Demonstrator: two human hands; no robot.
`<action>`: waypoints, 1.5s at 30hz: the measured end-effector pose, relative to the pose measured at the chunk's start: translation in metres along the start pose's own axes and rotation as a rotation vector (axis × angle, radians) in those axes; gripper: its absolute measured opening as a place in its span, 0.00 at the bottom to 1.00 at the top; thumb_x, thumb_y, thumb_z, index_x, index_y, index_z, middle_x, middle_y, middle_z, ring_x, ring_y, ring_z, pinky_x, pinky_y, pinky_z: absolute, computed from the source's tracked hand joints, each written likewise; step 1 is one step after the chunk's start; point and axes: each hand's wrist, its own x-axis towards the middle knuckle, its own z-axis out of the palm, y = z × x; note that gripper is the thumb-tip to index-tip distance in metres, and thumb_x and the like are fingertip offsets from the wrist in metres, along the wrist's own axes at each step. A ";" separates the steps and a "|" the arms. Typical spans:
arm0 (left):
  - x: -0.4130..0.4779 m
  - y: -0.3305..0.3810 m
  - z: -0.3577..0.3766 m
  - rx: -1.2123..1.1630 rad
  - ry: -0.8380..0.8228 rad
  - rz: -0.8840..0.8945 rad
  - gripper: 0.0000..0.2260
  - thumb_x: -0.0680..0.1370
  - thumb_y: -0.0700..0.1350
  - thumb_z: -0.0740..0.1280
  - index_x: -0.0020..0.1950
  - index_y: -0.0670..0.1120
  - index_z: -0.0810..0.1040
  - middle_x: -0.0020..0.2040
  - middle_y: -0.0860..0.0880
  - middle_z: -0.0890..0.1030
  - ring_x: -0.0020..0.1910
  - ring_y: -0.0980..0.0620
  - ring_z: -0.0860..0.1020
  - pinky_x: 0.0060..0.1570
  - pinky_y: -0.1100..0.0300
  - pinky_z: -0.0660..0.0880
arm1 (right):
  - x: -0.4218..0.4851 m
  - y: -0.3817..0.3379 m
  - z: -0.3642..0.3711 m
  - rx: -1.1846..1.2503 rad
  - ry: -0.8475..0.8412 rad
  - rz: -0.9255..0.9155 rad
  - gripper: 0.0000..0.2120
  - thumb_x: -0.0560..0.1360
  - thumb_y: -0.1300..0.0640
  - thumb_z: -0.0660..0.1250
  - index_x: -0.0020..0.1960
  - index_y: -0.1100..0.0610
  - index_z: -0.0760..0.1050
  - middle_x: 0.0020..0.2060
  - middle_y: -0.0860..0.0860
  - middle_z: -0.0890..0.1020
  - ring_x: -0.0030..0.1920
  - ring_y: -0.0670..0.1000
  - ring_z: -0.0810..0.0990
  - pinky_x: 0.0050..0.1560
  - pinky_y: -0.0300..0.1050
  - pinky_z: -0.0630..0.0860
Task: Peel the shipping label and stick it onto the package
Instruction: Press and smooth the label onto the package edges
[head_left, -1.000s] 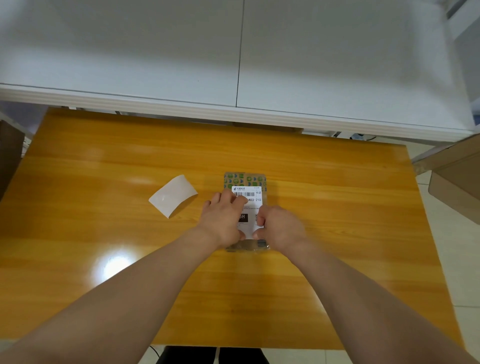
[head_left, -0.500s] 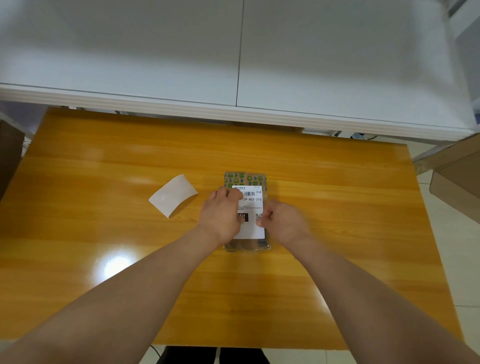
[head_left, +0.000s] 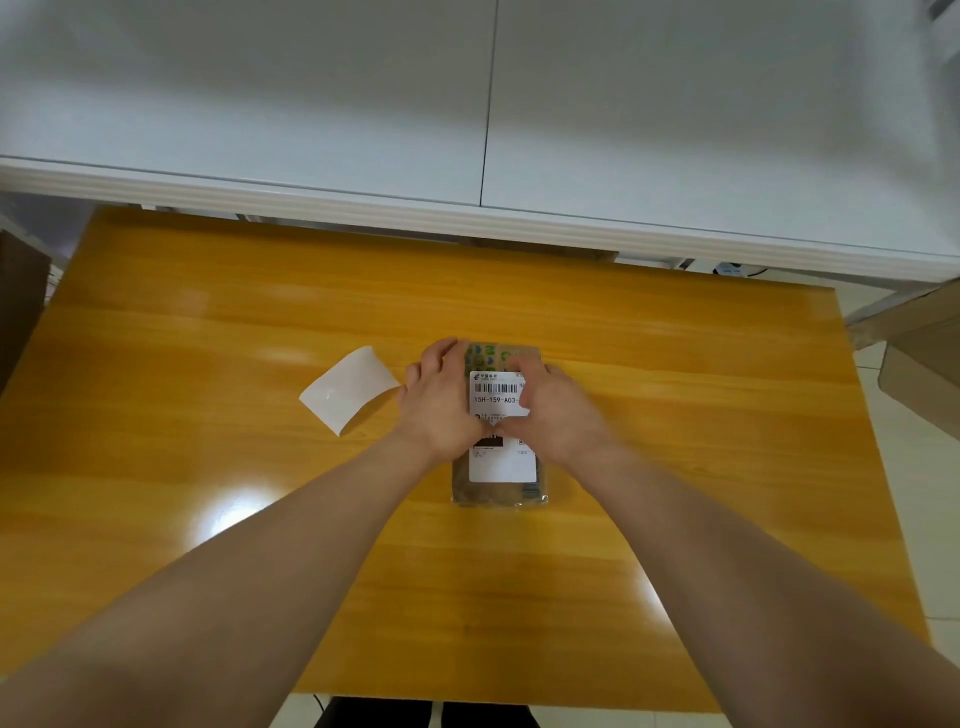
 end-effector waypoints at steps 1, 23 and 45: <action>0.003 -0.001 -0.001 -0.006 -0.013 0.001 0.50 0.65 0.56 0.78 0.80 0.49 0.52 0.77 0.49 0.56 0.72 0.41 0.60 0.69 0.45 0.64 | 0.003 -0.002 0.000 -0.017 -0.012 -0.010 0.35 0.69 0.52 0.77 0.71 0.50 0.64 0.56 0.54 0.77 0.56 0.56 0.77 0.47 0.51 0.77; 0.033 -0.007 -0.011 -0.016 -0.103 -0.010 0.44 0.64 0.45 0.80 0.74 0.48 0.61 0.70 0.46 0.63 0.68 0.41 0.66 0.65 0.43 0.69 | 0.038 -0.012 -0.004 -0.086 -0.132 0.060 0.40 0.66 0.52 0.80 0.70 0.49 0.60 0.55 0.54 0.77 0.49 0.55 0.79 0.38 0.47 0.75; 0.036 0.002 -0.001 -0.212 -0.024 -0.091 0.26 0.72 0.35 0.70 0.68 0.44 0.67 0.64 0.44 0.65 0.62 0.42 0.72 0.60 0.48 0.74 | 0.036 -0.016 0.005 -0.094 0.087 0.133 0.14 0.79 0.54 0.64 0.62 0.49 0.64 0.46 0.54 0.82 0.39 0.56 0.76 0.33 0.46 0.70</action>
